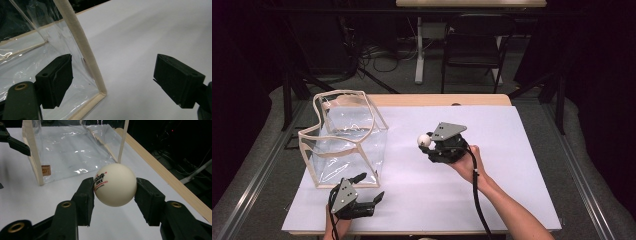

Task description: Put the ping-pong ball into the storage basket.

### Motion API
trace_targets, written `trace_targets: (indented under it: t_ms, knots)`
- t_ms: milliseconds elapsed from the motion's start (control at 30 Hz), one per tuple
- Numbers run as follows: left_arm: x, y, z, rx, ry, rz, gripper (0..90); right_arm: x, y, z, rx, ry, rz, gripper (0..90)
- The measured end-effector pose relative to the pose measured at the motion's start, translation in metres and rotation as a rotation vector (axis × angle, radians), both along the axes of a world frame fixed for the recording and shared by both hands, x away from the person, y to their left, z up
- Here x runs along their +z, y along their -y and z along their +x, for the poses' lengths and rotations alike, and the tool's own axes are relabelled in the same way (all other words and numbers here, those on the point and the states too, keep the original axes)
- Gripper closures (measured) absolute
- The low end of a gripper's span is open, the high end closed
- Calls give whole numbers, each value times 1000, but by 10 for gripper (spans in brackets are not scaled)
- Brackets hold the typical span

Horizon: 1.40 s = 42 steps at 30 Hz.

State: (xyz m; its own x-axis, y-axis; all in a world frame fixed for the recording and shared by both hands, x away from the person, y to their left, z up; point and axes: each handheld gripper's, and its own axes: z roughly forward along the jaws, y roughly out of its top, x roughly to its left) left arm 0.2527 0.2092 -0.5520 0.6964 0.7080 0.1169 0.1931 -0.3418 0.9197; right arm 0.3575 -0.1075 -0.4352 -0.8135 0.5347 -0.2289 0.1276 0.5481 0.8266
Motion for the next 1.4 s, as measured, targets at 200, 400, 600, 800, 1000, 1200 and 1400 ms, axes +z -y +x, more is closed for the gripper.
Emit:
trace_targets:
  t_ms: [200,400,600,800,1000,1200,1400]
  knots:
    - [0,0,0,-2,1,2,161,6,-3,0,7,11,2,506]
    - [0,0,0,1,0,0,161,11,-8,2,16,19,-4,506]
    - [0,-1,0,2,1,-3,161,15,-11,4,17,26,-6,506]
    - [0,0,0,3,1,-2,161,21,-12,6,18,34,3,506]
    - [0,0,0,0,1,-4,161,25,-15,7,22,42,0,506]
    - [0,-1,0,1,1,-4,161,31,-18,8,25,52,3,506]
    - [0,-1,0,2,1,-3,161,35,-20,10,29,62,5,506]
